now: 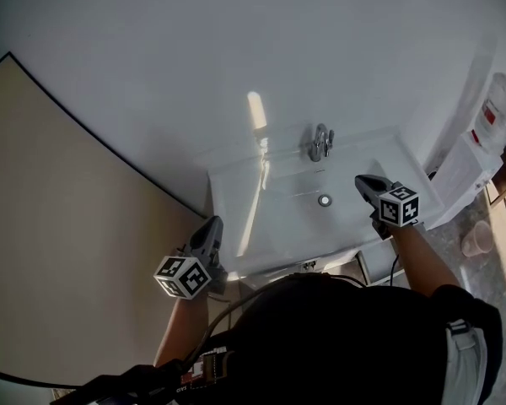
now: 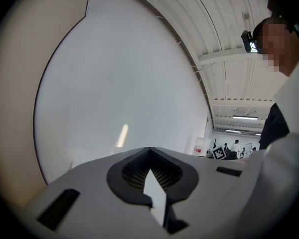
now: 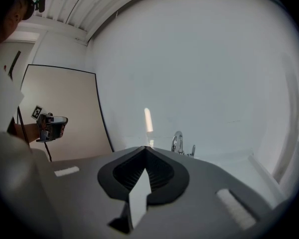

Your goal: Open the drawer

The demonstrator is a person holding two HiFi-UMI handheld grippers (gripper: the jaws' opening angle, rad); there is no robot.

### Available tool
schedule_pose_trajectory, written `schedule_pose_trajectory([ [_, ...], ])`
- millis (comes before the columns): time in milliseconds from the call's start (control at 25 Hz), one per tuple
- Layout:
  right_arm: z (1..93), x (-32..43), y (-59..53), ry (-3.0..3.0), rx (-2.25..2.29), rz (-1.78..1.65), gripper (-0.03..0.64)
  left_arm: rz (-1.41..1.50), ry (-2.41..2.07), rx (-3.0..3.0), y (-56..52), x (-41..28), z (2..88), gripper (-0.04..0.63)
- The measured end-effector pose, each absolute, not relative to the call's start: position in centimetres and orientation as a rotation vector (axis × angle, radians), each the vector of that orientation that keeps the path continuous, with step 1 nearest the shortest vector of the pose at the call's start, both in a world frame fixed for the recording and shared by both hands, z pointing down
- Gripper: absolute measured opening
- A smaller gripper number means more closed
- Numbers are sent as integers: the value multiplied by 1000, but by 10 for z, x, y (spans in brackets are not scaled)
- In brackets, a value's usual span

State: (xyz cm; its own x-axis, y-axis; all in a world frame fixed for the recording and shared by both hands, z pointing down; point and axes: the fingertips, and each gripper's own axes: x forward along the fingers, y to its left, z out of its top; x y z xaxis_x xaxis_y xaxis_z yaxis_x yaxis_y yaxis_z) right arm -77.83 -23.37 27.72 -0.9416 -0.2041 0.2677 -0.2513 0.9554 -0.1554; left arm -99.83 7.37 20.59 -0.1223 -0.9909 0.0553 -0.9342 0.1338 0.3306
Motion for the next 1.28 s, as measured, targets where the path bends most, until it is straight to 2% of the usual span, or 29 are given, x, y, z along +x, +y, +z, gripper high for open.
schedule_pose_trajectory([
  [280,260,-792,-259,-2869,191,166,0,-351,-2230,1887,48,-987,198,-9],
  [640,267,-791,-314,-2858,120,258,0,-379,-2285,1780,5,-969,210,-9],
  [1280,281,-789,-310,-2851,157,190,-2,-335,-2272,1790,1,-970,212,-9],
])
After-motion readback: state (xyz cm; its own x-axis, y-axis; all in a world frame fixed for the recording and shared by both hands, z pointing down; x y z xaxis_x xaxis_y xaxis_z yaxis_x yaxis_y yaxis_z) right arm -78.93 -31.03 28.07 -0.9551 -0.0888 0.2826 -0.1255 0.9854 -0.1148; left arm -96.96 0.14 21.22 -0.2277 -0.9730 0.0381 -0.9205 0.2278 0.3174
